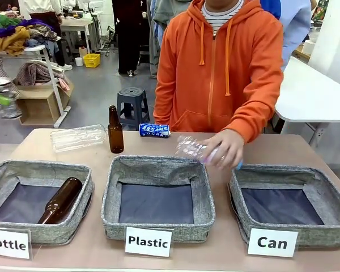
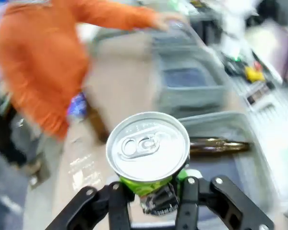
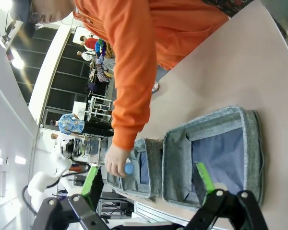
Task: Sort the can waste into the basket.
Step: Pick up the can waste from the table and place it in the right Fabric basket.
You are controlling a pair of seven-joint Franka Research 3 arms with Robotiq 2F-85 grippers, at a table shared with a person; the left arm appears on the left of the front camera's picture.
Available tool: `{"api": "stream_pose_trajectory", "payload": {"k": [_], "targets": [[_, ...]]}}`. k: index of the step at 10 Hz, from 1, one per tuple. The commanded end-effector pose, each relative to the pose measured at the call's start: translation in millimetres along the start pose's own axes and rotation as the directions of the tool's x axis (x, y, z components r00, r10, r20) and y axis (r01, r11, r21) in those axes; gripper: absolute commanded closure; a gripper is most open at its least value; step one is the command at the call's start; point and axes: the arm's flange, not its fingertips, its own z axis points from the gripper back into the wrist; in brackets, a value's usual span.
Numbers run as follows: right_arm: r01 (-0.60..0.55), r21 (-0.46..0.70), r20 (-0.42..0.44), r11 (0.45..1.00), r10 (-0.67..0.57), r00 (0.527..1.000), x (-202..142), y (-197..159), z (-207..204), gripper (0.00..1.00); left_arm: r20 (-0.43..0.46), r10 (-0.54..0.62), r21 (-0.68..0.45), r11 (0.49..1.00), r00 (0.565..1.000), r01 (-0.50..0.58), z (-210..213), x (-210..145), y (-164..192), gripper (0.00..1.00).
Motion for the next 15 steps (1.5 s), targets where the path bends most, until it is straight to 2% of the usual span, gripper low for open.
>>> {"api": "stream_pose_trajectory", "payload": {"k": [1,2,3,4,7,8,9,11,12,14,15], "targets": [[-0.025,0.024,0.018,0.999,0.024,1.000,3.1,-0.1,-1.3,0.00,-0.066,-0.131,-0.206,0.972,0.989,0.115,-49.1,-18.0,-76.3,1.00],[-0.025,0.024,0.018,0.999,0.024,1.000,3.1,-0.1,-1.3,0.00,-0.084,-0.180,-0.228,0.961,0.980,0.157,-61.4,-25.1,-97.2,1.00],[-0.025,0.024,0.018,0.999,0.024,1.000,3.1,-0.1,-1.3,0.00,-0.114,-0.184,-0.199,0.967,0.976,0.159,-66.6,-29.9,-102.8,1.00],[-0.025,0.024,0.018,0.999,0.024,1.000,3.1,-0.1,-1.3,0.00,-0.009,-0.103,-0.207,0.973,0.995,0.099,-39.7,-11.0,-92.2,1.00],[-0.025,0.024,0.018,0.999,0.024,1.000,3.1,-0.1,-1.3,0.00,-0.009,-0.103,-0.207,0.973,0.995,0.099,-39.7,-11.0,-92.2,1.00],[-0.025,0.024,0.018,0.999,0.024,1.000,3.1,-0.1,-1.3,0.00,-0.044,-0.102,-0.226,0.970,0.994,0.090,-49.1,-15.2,-99.6,0.64],[-0.025,0.024,0.018,0.999,0.024,1.000,3.1,-0.1,-1.3,0.00,0.033,-0.123,-0.170,0.977,0.992,0.127,-86.1,5.6,-90.7,0.64],[-0.025,0.024,0.018,0.999,0.024,1.000,3.1,-0.1,-1.3,0.00,-0.030,-0.144,-0.221,0.966,0.989,0.134,-171.6,70.9,-64.2,0.64],[-0.025,0.024,0.018,0.999,0.024,1.000,3.1,-0.1,-1.3,0.00,-0.094,-0.153,-0.193,0.972,0.984,0.133,-201.9,89.0,-52.4,0.64],[-0.025,0.024,0.018,0.999,0.024,1.000,3.1,-0.1,-1.3,0.00,-0.164,-0.100,-0.166,0.983,0.981,0.073,-219.3,93.6,-30.7,0.64],[-0.025,0.024,0.018,0.999,0.024,1.000,3.1,-0.1,-1.3,0.00,-0.154,-0.092,-0.157,0.985,0.984,0.068,-221.6,90.0,-29.8,0.64]]}}
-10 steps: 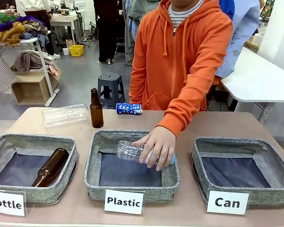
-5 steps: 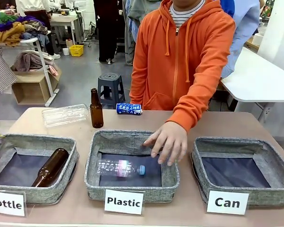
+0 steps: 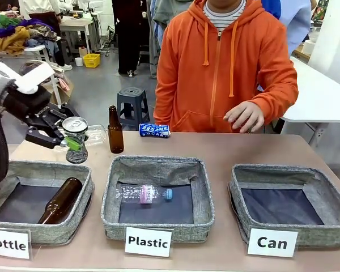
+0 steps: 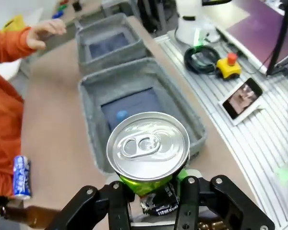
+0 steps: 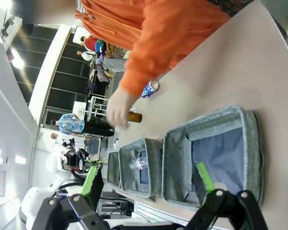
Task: Sort the can waste into the basket.
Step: Pick up the can waste from the table and place it in the right Fabric basket.
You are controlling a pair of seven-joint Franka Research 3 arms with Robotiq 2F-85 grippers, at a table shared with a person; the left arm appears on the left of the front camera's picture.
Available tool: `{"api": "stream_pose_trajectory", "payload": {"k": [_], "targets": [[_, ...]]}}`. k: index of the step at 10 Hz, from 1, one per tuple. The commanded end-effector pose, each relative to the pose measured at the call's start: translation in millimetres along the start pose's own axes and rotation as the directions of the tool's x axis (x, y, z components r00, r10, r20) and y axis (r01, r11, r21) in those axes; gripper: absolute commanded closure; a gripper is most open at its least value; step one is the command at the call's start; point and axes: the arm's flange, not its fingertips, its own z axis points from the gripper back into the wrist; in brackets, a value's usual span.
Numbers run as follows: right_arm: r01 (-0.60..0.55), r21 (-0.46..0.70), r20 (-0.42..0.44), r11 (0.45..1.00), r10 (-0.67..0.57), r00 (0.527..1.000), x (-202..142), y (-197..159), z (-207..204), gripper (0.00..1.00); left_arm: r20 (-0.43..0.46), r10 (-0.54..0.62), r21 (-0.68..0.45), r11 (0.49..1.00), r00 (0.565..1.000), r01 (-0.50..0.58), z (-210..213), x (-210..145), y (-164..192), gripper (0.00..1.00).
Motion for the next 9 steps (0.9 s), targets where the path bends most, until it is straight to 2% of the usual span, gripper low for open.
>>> {"api": "stream_pose_trajectory", "payload": {"k": [1,2,3,4,7,8,9], "targets": [[-0.024,0.024,0.019,0.999,0.024,1.000,2.9,-0.5,-1.1,0.00,0.040,0.009,0.039,0.999,0.999,-0.010,2.2,-11.9,0.2,0.64],[0.000,0.000,0.000,1.000,0.000,1.000,0.0,0.0,0.0,0.00,0.129,0.033,0.019,0.999,0.991,-0.036,-19.5,4.7,8.0,0.64],[-0.089,-0.063,-0.051,0.994,0.086,0.995,-6.7,20.1,33.5,0.00,0.186,0.035,-0.002,0.999,0.982,-0.035,-49.2,30.4,13.8,0.64],[-0.128,-0.174,-0.152,0.976,0.102,0.983,-9.5,31.9,70.0,0.00,0.201,0.050,-0.073,0.997,0.978,-0.036,-85.6,62.5,20.8,0.64],[-0.293,-0.342,-0.284,0.893,0.199,0.938,-13.8,28.0,153.9,0.00,0.126,-0.044,-0.094,0.994,0.991,0.056,-182.6,156.7,71.1,0.64],[-0.336,-0.383,-0.272,0.860,0.243,0.931,-20.4,18.2,178.5,0.00,0.097,-0.063,-0.120,0.990,0.993,0.074,-228.2,190.7,92.9,0.64],[-0.315,-0.361,-0.239,0.878,0.239,0.941,-24.6,7.2,193.0,0.00,0.066,-0.097,-0.086,0.991,0.993,0.103,-271.1,214.4,111.8,0.64]]}}
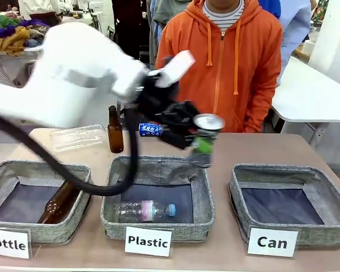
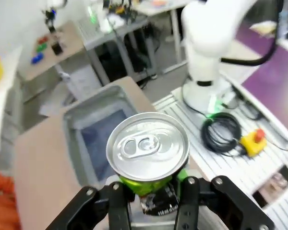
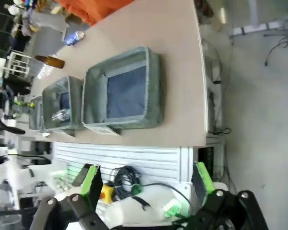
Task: Sort the can waste into the basket.
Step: Pick up the can waste from the table and place it in the right Fabric basket.
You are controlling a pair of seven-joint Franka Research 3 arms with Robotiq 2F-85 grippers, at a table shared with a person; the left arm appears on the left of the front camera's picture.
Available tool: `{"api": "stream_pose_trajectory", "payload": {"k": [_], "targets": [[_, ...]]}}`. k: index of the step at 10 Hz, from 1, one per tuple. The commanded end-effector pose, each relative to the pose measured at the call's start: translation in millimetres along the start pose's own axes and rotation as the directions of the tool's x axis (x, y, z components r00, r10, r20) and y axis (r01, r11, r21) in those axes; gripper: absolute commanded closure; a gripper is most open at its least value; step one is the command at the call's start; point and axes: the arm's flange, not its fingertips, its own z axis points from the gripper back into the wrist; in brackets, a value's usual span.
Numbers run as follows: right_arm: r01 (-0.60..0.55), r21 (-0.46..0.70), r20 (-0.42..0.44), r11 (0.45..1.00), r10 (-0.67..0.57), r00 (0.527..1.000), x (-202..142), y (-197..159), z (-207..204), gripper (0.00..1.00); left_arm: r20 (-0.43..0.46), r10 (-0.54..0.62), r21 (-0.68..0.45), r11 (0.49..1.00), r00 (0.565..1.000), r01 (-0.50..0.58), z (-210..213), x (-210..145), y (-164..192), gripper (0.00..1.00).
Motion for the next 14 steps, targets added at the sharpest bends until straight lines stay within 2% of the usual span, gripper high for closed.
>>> {"api": "stream_pose_trajectory", "payload": {"k": [1,2,3,5,7,8,12,13,14], "targets": [[-0.021,0.078,0.065,0.997,0.016,0.998,-7.4,-32.1,-2.9,0.00,-0.098,0.007,0.016,1.000,0.995,-0.006,-61.1,-0.2,65.7,0.64],[0.000,0.000,0.000,1.000,0.000,1.000,0.0,0.0,0.0,0.00,-0.145,-0.008,0.047,0.999,0.989,0.015,-98.8,0.6,83.4,0.64],[0.000,0.000,0.000,1.000,0.000,1.000,0.0,0.0,0.0,0.00,-0.187,-0.036,0.032,0.999,0.982,0.043,-137.8,-3.8,94.5,0.64],[0.000,0.000,0.000,1.000,0.000,1.000,0.0,0.0,0.0,0.00,-0.226,-0.078,-0.001,0.997,0.971,0.080,-183.8,-8.1,103.5,0.64],[0.000,0.000,0.000,1.000,0.000,1.000,0.0,0.0,0.0,0.00,-0.214,-0.086,-0.043,0.996,0.973,0.079,-195.6,-10.1,100.4,0.64],[0.000,0.000,0.000,1.000,0.000,1.000,0.0,0.0,0.0,0.00,-0.227,-0.095,0.001,0.995,0.969,0.098,-197.5,-28.6,90.2,0.64],[0.000,0.000,0.000,1.000,0.000,1.000,0.0,0.0,0.0,0.00,-0.223,-0.103,-0.013,0.995,0.969,0.103,-200.3,-28.3,96.4,0.64],[0.000,0.000,0.000,1.000,0.000,1.000,0.0,0.0,0.0,0.00,-0.232,-0.106,-0.026,0.994,0.967,0.103,-202.1,-27.6,94.3,0.06],[0.000,0.000,0.000,1.000,0.000,1.000,0.0,0.0,0.0,0.00,-0.248,-0.103,-0.016,0.995,0.963,0.103,-204.7,-23.9,91.3,0.05]]}}
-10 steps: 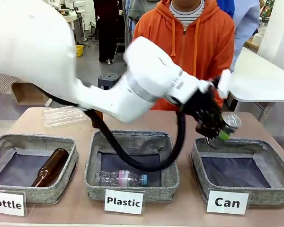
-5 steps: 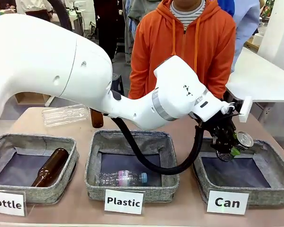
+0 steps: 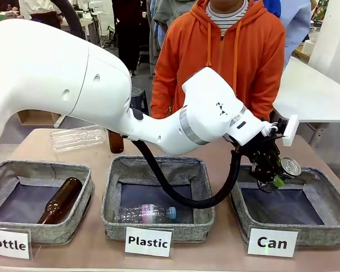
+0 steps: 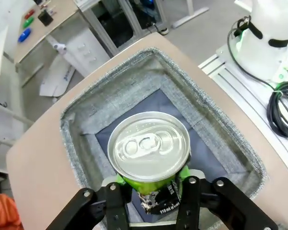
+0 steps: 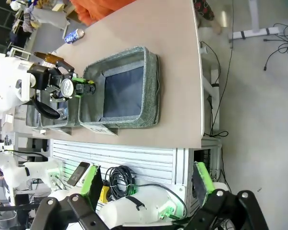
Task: Sort the can waste into the basket.
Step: Pick up the can waste from the table and place it in the right Fabric basket.
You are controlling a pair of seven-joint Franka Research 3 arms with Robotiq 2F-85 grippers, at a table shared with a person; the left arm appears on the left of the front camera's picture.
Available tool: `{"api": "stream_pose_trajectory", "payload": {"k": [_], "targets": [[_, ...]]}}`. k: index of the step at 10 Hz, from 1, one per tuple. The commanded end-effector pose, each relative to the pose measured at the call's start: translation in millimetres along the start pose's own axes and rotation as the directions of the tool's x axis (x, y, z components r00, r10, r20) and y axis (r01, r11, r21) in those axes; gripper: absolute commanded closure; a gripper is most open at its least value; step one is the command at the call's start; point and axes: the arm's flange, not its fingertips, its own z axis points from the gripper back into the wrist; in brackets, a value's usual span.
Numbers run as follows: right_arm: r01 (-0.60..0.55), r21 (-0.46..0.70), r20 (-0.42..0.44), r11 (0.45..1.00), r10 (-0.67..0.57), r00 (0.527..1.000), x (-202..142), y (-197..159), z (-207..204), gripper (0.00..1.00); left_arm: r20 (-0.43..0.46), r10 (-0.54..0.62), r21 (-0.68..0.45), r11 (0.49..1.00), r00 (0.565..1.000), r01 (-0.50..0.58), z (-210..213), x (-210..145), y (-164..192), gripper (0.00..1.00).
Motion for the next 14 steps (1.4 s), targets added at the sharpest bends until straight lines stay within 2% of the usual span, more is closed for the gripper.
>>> {"api": "stream_pose_trajectory", "payload": {"k": [1,2,3,5,7,8,9,10,11,12,14], "targets": [[0.024,-0.007,0.003,1.000,-0.024,1.000,-5.5,1.6,3.7,0.00,0.001,0.031,-0.023,0.999,1.000,-0.031,-2.1,11.7,-7.6,0.00],[0.024,-0.007,0.003,1.000,-0.024,1.000,-5.5,1.6,3.7,0.00,0.001,0.012,-0.031,0.999,1.000,-0.012,-4.6,19.1,-15.7,0.04],[0.024,-0.007,0.003,1.000,-0.024,1.000,-5.5,1.6,3.7,0.00,0.004,-0.014,-0.027,1.000,1.000,0.014,-6.4,26.8,-22.0,0.00],[0.024,-0.007,0.003,1.000,-0.024,1.000,-5.5,1.6,3.7,0.00,0.002,-0.035,-0.005,0.999,0.999,0.035,-4.6,32.6,-25.8,0.00],[0.024,-0.007,0.003,1.000,-0.024,1.000,-5.5,1.6,3.7,0.00,0.013,0.007,-0.005,1.000,1.000,-0.007,2.8,31.7,-25.9,0.00],[0.024,-0.007,0.003,1.000,-0.024,1.000,-5.5,1.6,3.7,0.00,-0.009,0.045,0.008,0.999,0.999,-0.045,8.9,34.5,-30.4,0.00],[0.001,0.000,0.000,1.000,-0.001,1.000,-0.1,-0.1,0.1,0.00,-0.007,0.127,0.047,0.991,0.992,-0.127,18.8,41.3,-39.5,0.00],[0.034,0.020,0.026,0.999,-0.034,0.999,5.6,5.8,-3.5,0.00,0.032,0.221,0.068,0.972,0.975,-0.223,33.5,49.6,-54.3,0.00],[0.067,-0.004,0.029,0.998,-0.067,0.997,14.9,17.7,-16.7,0.00,0.035,0.312,0.072,0.947,0.949,-0.314,60.4,55.6,-76.7,0.00],[0.057,-0.018,0.017,0.998,-0.056,0.998,23.4,32.0,-30.2,0.00,0.032,0.351,0.102,0.930,0.936,-0.352,95.1,53.9,-98.7,0.00],[0.005,-0.008,0.013,1.000,-0.005,1.000,39.7,71.6,-56.9,0.00,0.130,0.457,0.104,0.876,0.880,-0.470,170.6,39.6,-147.2,0.00]]}}
